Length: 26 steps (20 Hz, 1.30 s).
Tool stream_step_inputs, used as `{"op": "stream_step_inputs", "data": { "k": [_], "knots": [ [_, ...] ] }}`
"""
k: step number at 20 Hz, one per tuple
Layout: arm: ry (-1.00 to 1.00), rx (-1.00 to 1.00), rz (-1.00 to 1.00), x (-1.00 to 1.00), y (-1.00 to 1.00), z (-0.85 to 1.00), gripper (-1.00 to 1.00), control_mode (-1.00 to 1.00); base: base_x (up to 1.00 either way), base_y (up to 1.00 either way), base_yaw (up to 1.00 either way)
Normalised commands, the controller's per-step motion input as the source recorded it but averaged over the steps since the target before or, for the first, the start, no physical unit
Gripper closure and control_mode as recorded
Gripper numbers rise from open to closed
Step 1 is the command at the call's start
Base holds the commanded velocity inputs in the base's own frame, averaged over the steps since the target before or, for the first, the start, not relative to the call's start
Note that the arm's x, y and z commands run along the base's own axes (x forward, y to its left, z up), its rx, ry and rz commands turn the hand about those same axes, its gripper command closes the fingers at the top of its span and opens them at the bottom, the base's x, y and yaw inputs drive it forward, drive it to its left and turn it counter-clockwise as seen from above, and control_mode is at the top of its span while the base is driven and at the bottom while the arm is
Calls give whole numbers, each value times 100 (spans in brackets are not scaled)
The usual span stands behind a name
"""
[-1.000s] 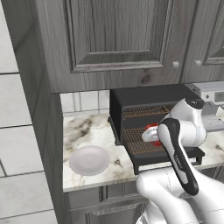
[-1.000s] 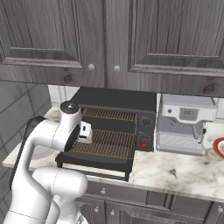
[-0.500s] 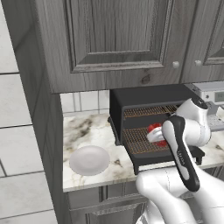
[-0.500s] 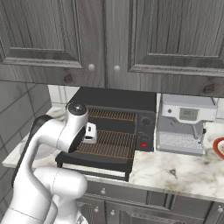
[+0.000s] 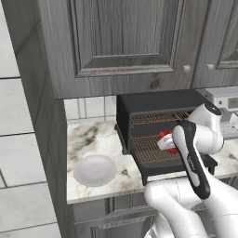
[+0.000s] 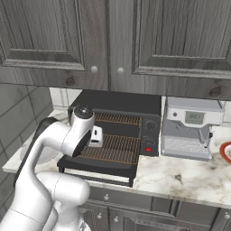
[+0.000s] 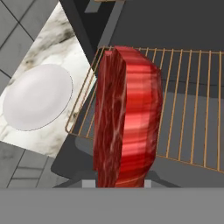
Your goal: Open the toaster oven door. Place the bread on the top rack in the toaster oven and place the steak on the bottom rack.
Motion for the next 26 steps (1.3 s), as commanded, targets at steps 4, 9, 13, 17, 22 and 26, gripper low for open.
{"op": "stream_step_inputs", "data": {
  "k": [4, 9, 13, 17, 22, 26],
  "knots": [
    [0, 0, 0, 8, -3, -7, 100, -100, 0, 0, 0],
    [0, 0, 0, 4, -7, -15, 100, -100, 0, 0, 0],
    [0, 0, 0, 0, -7, -20, 100, -100, 0, 0, 0],
    [0, 0, 0, 1, -8, -20, 100, -100, 0, 0, 0],
    [0, 0, 2, 6, -4, -16, 100, -100, 0, 0, 0],
    [0, 0, 4, 5, -5, -4, 100, -100, 0, 0, 0]
  ]
}}
